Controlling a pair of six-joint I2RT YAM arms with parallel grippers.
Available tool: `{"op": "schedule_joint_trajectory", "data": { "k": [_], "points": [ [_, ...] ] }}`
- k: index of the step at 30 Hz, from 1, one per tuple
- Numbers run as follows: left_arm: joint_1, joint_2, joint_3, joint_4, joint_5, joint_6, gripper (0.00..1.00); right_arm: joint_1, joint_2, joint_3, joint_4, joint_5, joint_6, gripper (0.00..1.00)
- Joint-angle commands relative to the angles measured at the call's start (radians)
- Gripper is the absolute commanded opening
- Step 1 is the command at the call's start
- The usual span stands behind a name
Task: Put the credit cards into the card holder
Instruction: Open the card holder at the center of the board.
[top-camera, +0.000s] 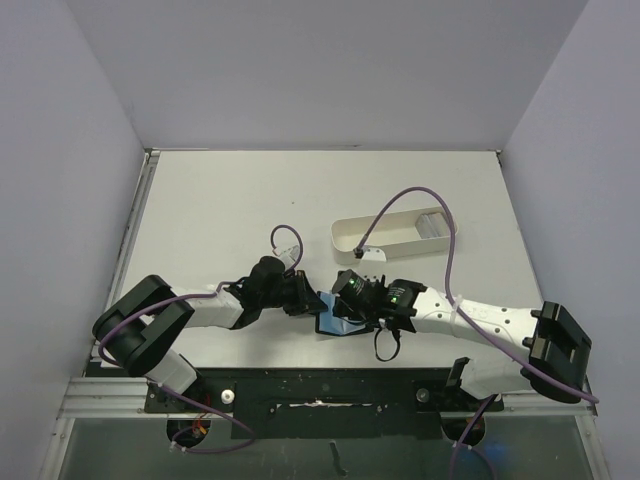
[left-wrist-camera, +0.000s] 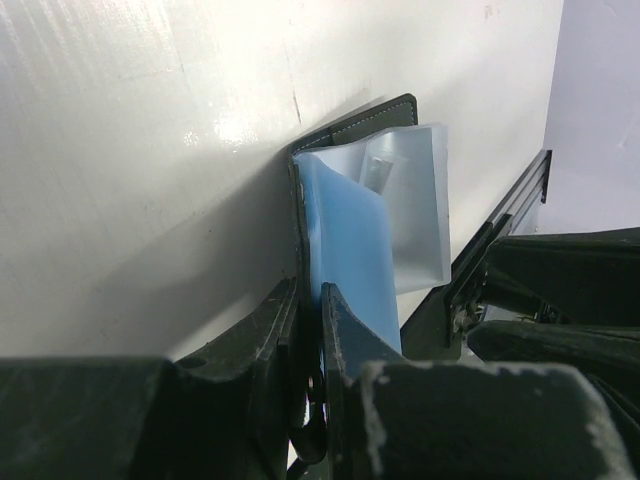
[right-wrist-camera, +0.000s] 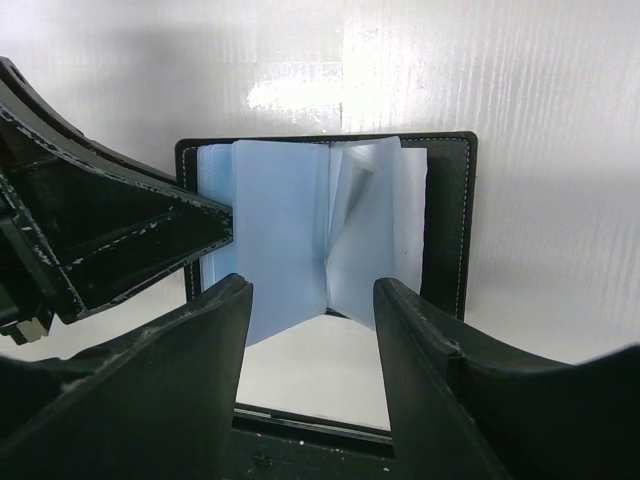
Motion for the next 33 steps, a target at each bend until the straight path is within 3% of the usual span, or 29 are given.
{"op": "schedule_joint_trajectory", "data": {
  "k": [1,11,25,33],
  "points": [
    [-0.004,-0.036,0.008,0.027,-0.009,0.022,0.07,0.009,-0.028,0.011,0.086,0.013,-0.023,0.52],
    [-0.006,-0.045,0.002,0.028,-0.012,0.019,0.07,-0.008,0.018,-0.049,0.202,-0.068,-0.016,0.58],
    [-0.006,-0.040,0.002,0.028,-0.012,0.021,0.07,-0.017,0.034,-0.067,0.186,-0.053,-0.007,0.34],
    [-0.006,-0.039,0.001,0.030,-0.012,0.021,0.07,-0.018,0.026,-0.068,0.211,-0.070,-0.010,0.39]
  ]
}}
